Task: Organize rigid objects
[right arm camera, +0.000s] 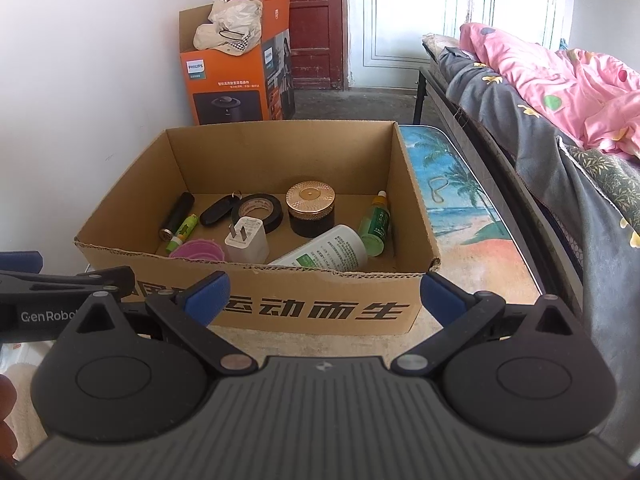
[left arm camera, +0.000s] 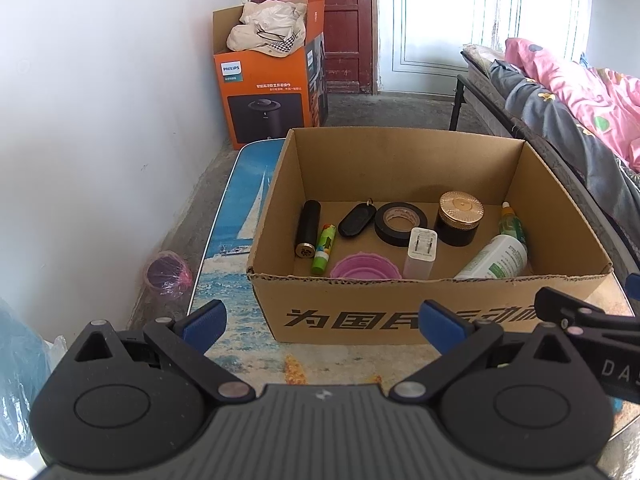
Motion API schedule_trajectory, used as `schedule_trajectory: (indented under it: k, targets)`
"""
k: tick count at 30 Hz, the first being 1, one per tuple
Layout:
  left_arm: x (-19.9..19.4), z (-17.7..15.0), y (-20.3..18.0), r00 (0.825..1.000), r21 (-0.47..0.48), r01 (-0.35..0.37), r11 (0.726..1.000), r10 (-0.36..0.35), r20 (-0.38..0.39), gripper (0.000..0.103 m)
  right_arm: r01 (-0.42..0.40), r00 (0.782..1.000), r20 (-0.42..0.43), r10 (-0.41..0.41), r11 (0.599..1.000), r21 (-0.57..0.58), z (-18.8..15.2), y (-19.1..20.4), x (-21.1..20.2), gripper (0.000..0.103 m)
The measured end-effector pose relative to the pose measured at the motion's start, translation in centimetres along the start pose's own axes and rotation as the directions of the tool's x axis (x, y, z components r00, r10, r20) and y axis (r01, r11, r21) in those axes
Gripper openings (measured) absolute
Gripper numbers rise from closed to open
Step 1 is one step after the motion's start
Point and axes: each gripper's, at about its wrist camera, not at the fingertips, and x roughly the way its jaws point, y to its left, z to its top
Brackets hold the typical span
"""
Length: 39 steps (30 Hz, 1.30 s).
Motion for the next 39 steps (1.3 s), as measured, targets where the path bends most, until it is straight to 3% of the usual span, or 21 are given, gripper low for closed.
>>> schedule_trajectory:
  k: [39]
  targets:
    - [0.32,0.09,-0.07,1.0,-0.023,0.015,1.0,-0.016,-0.02,0.102,0.0,1.0,-0.009,0.0,1.0,0.004,0.06,-0.17,0.08,0.102]
